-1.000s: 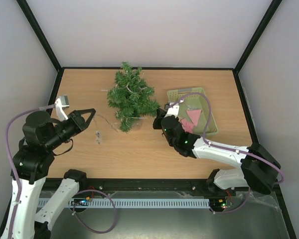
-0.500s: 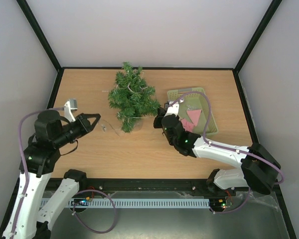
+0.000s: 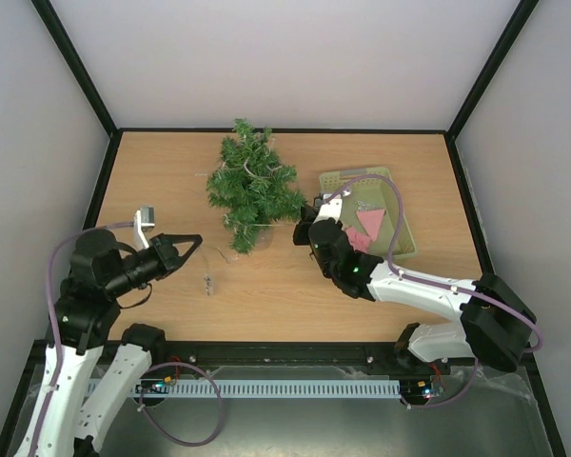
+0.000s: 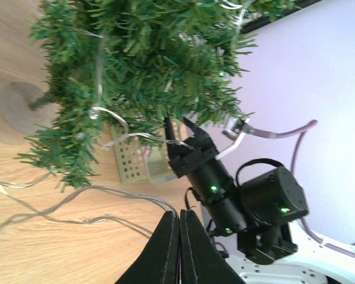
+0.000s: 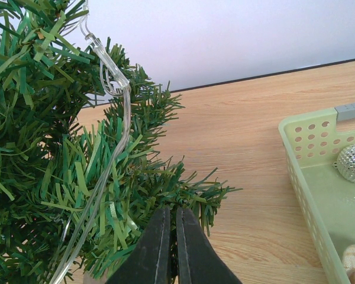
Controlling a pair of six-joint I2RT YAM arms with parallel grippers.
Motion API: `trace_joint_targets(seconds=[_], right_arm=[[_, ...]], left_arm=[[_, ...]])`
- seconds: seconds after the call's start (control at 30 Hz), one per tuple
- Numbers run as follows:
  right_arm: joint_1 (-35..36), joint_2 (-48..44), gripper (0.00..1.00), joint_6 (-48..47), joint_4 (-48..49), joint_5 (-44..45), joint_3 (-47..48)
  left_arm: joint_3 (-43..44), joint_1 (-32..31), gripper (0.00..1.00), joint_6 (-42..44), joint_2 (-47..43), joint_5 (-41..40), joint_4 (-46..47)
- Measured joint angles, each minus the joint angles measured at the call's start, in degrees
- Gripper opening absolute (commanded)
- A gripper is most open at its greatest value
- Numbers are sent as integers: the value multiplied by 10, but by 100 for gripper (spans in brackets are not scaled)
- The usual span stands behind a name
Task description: Decorate the small christmas tree
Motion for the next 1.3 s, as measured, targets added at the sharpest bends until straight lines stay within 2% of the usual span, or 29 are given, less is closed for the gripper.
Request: trace_joint_targets(seconds=[0.33,1.0,1.17,1.3], right_arm=[[0,3,2,0,0,4,1],[0,20,2,-2,1,15,17],[0,21,2,-2,2,17,19],[0,21,2,-3,2,18,19]], left_arm=[[-7,0,2,-63,-17,61,87],[-33,-10,2,-90,-7,73,123],[-43,-43,2,-76,40,55,137],[-51,-109,2,-79,67,16,156]])
